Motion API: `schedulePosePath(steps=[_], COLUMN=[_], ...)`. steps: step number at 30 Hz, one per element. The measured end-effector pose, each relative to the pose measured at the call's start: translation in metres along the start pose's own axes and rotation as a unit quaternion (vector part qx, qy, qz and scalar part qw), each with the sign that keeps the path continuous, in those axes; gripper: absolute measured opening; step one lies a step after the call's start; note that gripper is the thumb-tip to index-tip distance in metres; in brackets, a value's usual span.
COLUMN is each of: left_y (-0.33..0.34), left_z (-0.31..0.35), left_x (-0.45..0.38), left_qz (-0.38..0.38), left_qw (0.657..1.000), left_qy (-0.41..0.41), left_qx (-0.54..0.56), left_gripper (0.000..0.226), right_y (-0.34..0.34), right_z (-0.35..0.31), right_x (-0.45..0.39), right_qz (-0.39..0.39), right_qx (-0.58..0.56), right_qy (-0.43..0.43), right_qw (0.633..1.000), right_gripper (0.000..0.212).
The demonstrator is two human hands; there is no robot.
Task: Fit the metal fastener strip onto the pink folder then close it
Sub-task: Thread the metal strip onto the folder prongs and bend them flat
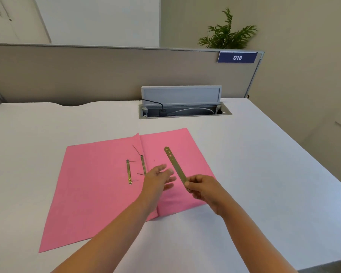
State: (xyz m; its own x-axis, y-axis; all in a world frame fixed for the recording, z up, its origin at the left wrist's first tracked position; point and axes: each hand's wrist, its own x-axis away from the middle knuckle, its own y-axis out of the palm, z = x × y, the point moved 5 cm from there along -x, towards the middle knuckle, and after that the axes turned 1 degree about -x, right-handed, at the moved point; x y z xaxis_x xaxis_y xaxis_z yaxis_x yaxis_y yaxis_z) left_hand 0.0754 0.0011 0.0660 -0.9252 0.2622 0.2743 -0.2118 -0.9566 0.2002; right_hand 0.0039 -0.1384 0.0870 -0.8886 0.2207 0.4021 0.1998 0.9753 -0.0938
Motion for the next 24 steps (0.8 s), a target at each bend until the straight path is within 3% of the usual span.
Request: schedulePosePath(steps=[4,7,15,24], left_y=[-0.026,-0.048,-0.077,-0.089], left_z=[0.008,0.012,0.026,0.035], left_x=[0.000,-0.001,-0.011,-0.038], left_qz=[-0.004,0.026,0.008,-0.014], left_qw=[0.998,0.997,0.998,0.997], left_qy=[-0.035,-0.047,-0.060,-0.060], left_qx=[0.051,0.058,0.018,0.036], left_gripper=[0.004,0.009,0.009,0.002], right_y=[0.035,0.058,0.091,0.105], right_z=[-0.007,-0.010,-0.033,-0.047], right_x=[-0.005,-0.010,-0.032,-0.055], right_qz=[-0.039,-0.066,-0.036,-0.002], right_qx=[0.019,0.028,0.060,0.042], right_qy=[0.002,0.010,-0.034,-0.011], right_qw=[0.999,0.997,0.997,0.999], right_gripper=[0.007,0.007,0.014,0.007])
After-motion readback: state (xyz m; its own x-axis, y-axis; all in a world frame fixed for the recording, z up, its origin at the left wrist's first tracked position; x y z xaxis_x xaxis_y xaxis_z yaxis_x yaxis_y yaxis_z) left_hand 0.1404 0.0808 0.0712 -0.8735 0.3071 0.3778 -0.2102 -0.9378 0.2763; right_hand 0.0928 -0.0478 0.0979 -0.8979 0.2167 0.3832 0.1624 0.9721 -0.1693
